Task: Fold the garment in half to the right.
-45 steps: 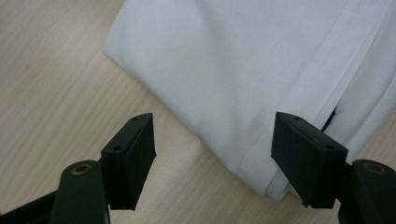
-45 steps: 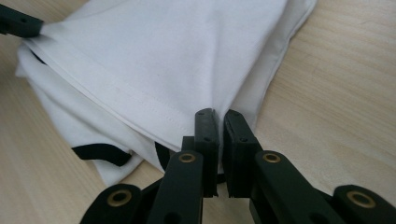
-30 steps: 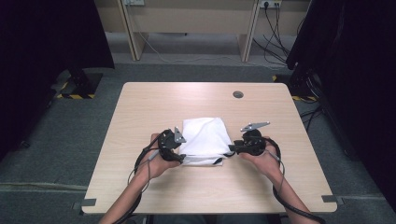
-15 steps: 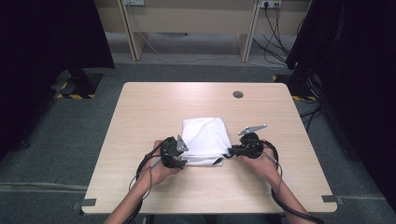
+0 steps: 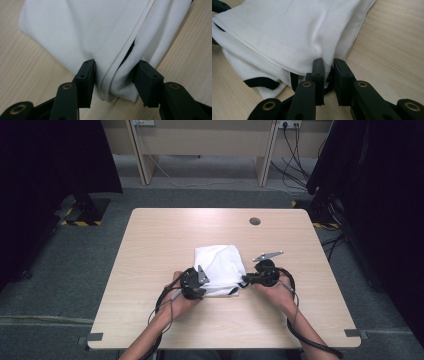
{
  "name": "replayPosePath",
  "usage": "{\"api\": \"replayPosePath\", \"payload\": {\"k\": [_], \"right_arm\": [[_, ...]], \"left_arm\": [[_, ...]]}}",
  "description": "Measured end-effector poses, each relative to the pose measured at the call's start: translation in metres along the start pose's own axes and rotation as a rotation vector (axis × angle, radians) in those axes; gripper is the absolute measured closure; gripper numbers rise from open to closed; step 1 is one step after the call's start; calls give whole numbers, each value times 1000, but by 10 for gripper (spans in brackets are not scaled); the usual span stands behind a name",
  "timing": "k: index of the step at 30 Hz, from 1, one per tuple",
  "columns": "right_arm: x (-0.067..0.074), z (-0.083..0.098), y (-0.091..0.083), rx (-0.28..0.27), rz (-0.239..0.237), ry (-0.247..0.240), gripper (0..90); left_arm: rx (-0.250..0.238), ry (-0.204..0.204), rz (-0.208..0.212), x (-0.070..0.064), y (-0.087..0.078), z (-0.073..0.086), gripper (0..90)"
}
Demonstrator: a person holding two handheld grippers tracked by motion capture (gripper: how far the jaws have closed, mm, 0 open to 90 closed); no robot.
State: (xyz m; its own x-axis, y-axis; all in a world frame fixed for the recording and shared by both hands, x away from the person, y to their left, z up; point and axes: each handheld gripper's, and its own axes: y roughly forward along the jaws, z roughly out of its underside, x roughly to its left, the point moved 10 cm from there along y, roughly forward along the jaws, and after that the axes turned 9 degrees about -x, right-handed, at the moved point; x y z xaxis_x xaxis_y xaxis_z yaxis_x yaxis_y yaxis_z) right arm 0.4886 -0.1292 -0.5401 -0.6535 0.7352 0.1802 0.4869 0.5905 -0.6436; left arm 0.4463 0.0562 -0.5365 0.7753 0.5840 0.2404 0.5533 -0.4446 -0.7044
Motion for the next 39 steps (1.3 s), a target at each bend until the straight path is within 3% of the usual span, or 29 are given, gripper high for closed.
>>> {"api": "replayPosePath", "payload": {"k": [9,14,16,17,19,20,22,23,28,33,35,36,37,38,39], "right_arm": [[-5,-13,10,-15,13,34,807],[0,-20,9,-29,-12,51,811],[3,-21,5,-39,-31,71,811],[5,-22,-2,-69,-66,115,811],[5,-22,-2,-69,-66,115,811],[5,-21,-7,-80,-86,150,811],[5,-21,-7,-80,-86,150,811],[8,-13,-4,-46,-93,152,806],[9,-1,5,-4,-89,147,804],[9,-2,5,-3,-82,138,774],[7,-3,5,2,-58,113,723],[7,-8,0,-7,-27,70,723],[7,-8,0,-7,-27,70,652],[7,-8,0,-7,-27,70,652],[5,-13,-5,-33,5,42,620]], "left_arm": [[-3,-57,-38,8,11,-7,526],[7,-78,-44,9,12,-8,540],[3,-95,-48,9,12,-7,543],[3,-95,-48,9,12,-7,543],[1,-100,-54,9,12,-7,546],[1,-100,-54,9,12,-7,546],[7,-97,-60,8,12,-8,552],[7,-99,-60,8,13,-8,552],[8,-102,-58,9,13,-8,552],[8,-100,-57,9,13,-9,539],[-5,-102,-55,10,12,-10,520],[-5,-102,-55,10,12,-10,520],[-20,-99,-55,10,7,-12,520],[-20,-99,-55,10,7,-12,512],[-25,-82,-58,10,3,-15,512]]}}
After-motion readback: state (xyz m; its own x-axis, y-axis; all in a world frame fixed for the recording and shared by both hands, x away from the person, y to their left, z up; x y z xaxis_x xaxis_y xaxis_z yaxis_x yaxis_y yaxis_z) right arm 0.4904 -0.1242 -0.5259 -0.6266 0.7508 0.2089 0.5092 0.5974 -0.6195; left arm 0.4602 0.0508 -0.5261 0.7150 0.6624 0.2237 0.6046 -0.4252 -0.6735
